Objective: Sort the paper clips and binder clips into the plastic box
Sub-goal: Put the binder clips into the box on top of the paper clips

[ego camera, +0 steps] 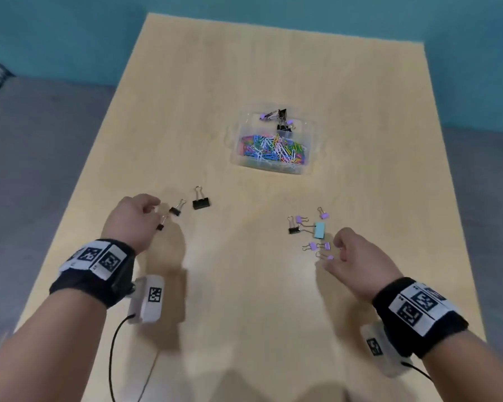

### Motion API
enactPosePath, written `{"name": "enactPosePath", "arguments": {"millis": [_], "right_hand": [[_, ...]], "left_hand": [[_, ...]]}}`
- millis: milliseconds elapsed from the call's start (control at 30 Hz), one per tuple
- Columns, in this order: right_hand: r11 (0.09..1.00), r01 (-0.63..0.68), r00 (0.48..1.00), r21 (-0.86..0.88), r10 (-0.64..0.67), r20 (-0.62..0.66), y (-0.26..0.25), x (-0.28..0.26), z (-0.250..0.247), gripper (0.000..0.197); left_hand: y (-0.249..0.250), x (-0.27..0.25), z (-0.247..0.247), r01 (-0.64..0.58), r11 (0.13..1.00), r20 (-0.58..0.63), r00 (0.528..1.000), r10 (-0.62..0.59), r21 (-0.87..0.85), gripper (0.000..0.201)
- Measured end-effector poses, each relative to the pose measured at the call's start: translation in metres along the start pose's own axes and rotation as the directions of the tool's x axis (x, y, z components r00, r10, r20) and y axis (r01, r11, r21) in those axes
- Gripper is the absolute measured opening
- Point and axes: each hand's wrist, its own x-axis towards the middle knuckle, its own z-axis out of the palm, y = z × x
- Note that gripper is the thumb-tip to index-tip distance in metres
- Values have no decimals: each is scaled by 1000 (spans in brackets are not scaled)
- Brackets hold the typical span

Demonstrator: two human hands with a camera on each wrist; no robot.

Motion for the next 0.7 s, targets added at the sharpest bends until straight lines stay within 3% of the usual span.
{"name": "enactPosePath", "arguments": {"millis": [100, 200, 333, 433, 533, 600, 633, 667, 700], "right_hand": [[996, 12, 989, -83, -24, -144, -1, -2, 10, 23], [991, 36, 970, -127, -65, -234, -1, 9, 11, 23], [977, 49, 970, -207, -96, -222, -1, 24, 11, 2], [974, 20, 977, -227, -67, -200, -2, 29, 8, 5], [994, -43, 978, -103, 21, -207, -1, 29, 2, 10], [971, -109, 956, 214, 161, -244, 1, 24, -4, 14], [867, -123, 942, 482, 255, -218, 2, 21, -6, 14], [644, -126, 935, 754, 331, -127, 4, 18, -8, 12], [336, -119, 932, 934, 362, -12, 6, 14, -11, 11]], "left_hand": [[-6, -8, 9, -28, 1000, -10, 1000, 28, 5, 36], [-1, -14, 21, -107, 981, 15, 994, 106, 161, 35], [10, -19, 32, -163, 949, -16, 985, 174, 271, 10], [15, -20, 34, -154, 960, -10, 987, 161, 232, 16], [15, -20, 30, -34, 998, -69, 997, 38, 54, 18], [13, -20, 28, 38, 984, -92, 994, -55, -177, 14], [11, -21, 27, 61, 936, -88, 991, -97, -346, 13], [10, -21, 25, 90, 834, -63, 987, -148, -545, 13], [8, -21, 23, 137, 670, -4, 979, -205, -729, 16]]}}
